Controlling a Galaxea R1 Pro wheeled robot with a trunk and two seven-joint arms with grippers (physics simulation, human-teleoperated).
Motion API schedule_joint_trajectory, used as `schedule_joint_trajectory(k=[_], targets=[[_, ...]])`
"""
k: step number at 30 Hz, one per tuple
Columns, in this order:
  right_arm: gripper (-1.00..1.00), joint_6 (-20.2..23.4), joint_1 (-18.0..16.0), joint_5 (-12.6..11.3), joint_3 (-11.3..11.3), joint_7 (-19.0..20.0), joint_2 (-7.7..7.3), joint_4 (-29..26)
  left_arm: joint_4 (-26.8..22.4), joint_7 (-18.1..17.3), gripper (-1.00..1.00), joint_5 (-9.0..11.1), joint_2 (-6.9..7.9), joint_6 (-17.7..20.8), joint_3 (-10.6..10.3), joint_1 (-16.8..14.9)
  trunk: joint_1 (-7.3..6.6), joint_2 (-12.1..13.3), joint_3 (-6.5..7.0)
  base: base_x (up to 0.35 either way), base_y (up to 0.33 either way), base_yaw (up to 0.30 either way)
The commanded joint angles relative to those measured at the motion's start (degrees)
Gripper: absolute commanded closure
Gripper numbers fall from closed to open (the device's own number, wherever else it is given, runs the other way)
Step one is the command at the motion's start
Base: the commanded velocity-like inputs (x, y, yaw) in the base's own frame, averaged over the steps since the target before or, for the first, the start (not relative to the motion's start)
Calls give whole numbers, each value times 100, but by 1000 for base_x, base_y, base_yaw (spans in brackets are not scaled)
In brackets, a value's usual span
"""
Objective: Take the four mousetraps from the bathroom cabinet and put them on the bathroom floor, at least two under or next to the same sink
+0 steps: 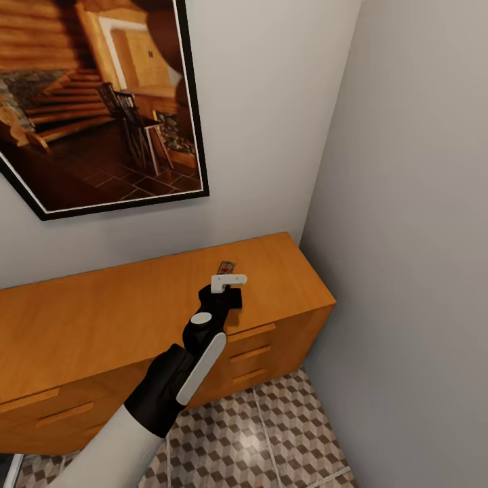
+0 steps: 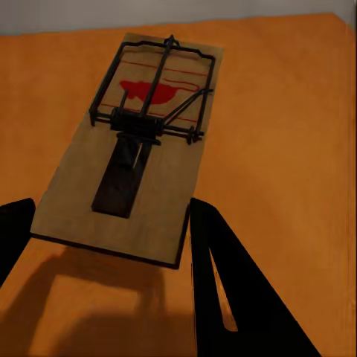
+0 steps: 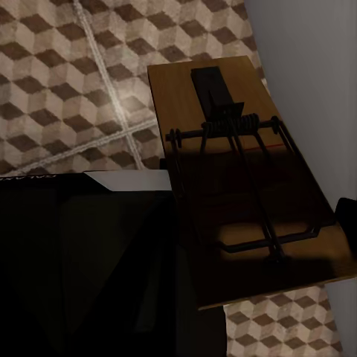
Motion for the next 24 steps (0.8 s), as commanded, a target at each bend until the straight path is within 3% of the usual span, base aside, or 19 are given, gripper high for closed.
schedule_joint_trajectory(k=[1, 12, 24], targets=[[100, -24, -4, -63, 50, -18, 4, 5, -71, 55, 100, 31, 2, 29, -11, -6, 2, -8, -8, 0, 0, 0], [100, -24, -4, -63, 50, -19, 10, 3, -400, 55, 100, 5, 65, 321, -9, -6, 2, -8, -8, -8, 0, 0], [100, -71, -4, -53, 50, -18, -3, -4, -375, 57, 100, 5, 100, 353, -12, 95, 2, -8, -8, -292, 0, 0]])
